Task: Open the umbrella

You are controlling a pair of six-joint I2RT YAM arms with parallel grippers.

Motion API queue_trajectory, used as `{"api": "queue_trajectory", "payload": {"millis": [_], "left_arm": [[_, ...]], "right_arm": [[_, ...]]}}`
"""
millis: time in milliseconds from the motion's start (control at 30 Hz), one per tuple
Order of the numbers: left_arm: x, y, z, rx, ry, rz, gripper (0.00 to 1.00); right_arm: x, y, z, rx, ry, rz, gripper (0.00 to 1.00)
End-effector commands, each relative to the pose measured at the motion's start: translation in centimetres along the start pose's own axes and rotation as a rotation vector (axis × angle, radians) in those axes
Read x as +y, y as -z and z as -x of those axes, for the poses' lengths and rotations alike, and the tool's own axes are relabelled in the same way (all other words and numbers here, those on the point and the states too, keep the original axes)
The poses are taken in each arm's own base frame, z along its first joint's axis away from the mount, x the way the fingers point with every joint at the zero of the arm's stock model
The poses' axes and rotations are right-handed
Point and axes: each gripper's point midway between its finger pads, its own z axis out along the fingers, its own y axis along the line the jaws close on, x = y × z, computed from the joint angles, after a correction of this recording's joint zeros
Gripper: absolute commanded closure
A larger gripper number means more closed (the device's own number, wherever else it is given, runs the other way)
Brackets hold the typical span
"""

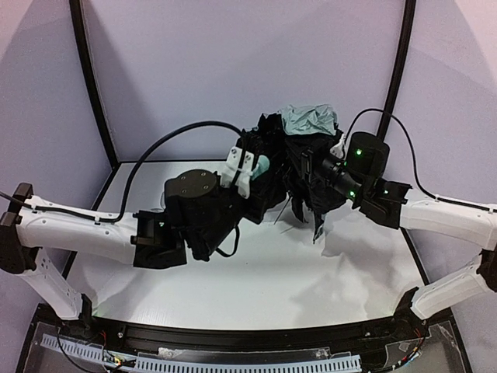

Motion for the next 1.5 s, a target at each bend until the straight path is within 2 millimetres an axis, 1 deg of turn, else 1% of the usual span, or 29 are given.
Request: {"api": "queue_trajectory", "payload": {"millis": [0,100,167,233,300,333,433,533,633,700,733,767,800,900,1067,1133,1167,1233,1267,1300,1333,1367,1400,1433,1467], "left_arm": [[1.0,2.0,3.4,-0.099,0.088,-0.059,0.99],[0.1,2.5,2.7,-0.092,0.095,-0.128,0.99],[-0.3,2.6,2.5,-0.089,0.087,-0.150,0.99],[-0.6,2.5,2.3,-0.079,0.079,-0.160,0.99],[-1.0,2.5,1.9,-0.066,0.079,-0.176,0.99],[-1.4,2.7,1.7,-0.061,0.079,-0.189,0.99],[-2.4,3.7,0.5,-0.027,0.084,-0.211,0.99],[-3.0,5.2,-1.2,0.015,0.110,-0.217,0.99],[-3.7,6.8,-3.5,0.087,0.200,-0.262,0.99],[-4.4,8.1,-4.4,0.120,0.266,-0.335,0.99],[-4.3,8.7,-4.2,0.127,0.319,-0.362,0.99],[-4.5,9.4,-4.4,0.137,0.332,-0.395,0.99],[-4.7,9.9,-5.4,0.172,0.341,-0.417,0.99],[-4.4,11.3,-6.7,0.243,0.388,-0.449,0.99],[-3.5,13.4,-10.2,0.367,0.433,-0.460,0.99],[-3.0,14.0,-11.5,0.401,0.456,-0.448,0.99],[-2.8,14.2,-11.9,0.407,0.466,-0.441,0.99],[-2.4,14.1,-12.1,0.408,0.479,-0.418,0.99],[-2.2,13.8,-12.2,0.405,0.477,-0.398,0.98],[-2.0,13.5,-12.0,0.398,0.475,-0.377,0.95],[-1.9,13.2,-11.7,0.394,0.469,-0.358,0.84],[-1.7,12.8,-11.1,0.382,0.466,-0.333,0.69],[-1.4,12.5,-11.1,0.385,0.450,-0.308,0.41],[-1.3,12.2,-10.8,0.385,0.439,-0.289,0.17],[-1.0,12.0,-10.6,0.394,0.423,-0.262,0.07]], "right_arm": [[1.1,-1.0,0.4,0.035,-0.078,0.063,0.75],[1.7,-1.5,0.8,0.052,-0.098,0.099,0.76],[2.3,-1.6,0.4,0.081,-0.082,0.107,0.80],[2.4,-1.5,0.6,0.074,-0.079,0.112,0.87],[2.8,-1.3,1.8,0.022,-0.065,0.132,0.96],[3.2,-1.0,3.0,-0.027,-0.044,0.135,1.00],[4.3,-0.1,6.5,-0.161,0.055,0.119,1.00],[5.7,1.5,10.7,-0.328,0.148,0.091,1.00],[6.7,3.4,15.2,-0.518,0.220,0.047,1.00],[6.9,4.6,18.1,-0.628,0.242,0.008,1.00],[7.2,5.0,19.3,-0.672,0.246,0.000,1.00],[7.3,5.5,20.6,-0.715,0.260,-0.012,1.00],[7.5,5.9,21.8,-0.752,0.268,-0.023,1.00],[7.5,6.5,24.9,-0.831,0.284,-0.061,1.00],[7.2,7.4,29.2,-0.919,0.322,-0.134,1.00],[7.1,7.2,30.0,-0.906,0.330,-0.114,1.00],[7.3,6.8,29.9,-0.878,0.348,-0.092,1.00],[8.6,5.8,28.9,-0.803,0.420,-0.024,1.00],[8.7,5.2,28.0,-0.750,0.441,0.011,1.00],[9.1,4.6,26.9,-0.689,0.455,0.056,1.00],[9.2,4.2,25.9,-0.636,0.466,0.094,1.00],[9.3,3.8,25.0,-0.586,0.475,0.130,1.00],[9.6,3.6,24.1,-0.547,0.490,0.166,1.00],[9.9,3.5,23.1,-0.505,0.511,0.197,1.00],[10.0,3.3,22.3,-0.466,0.528,0.215,1.00]]}}
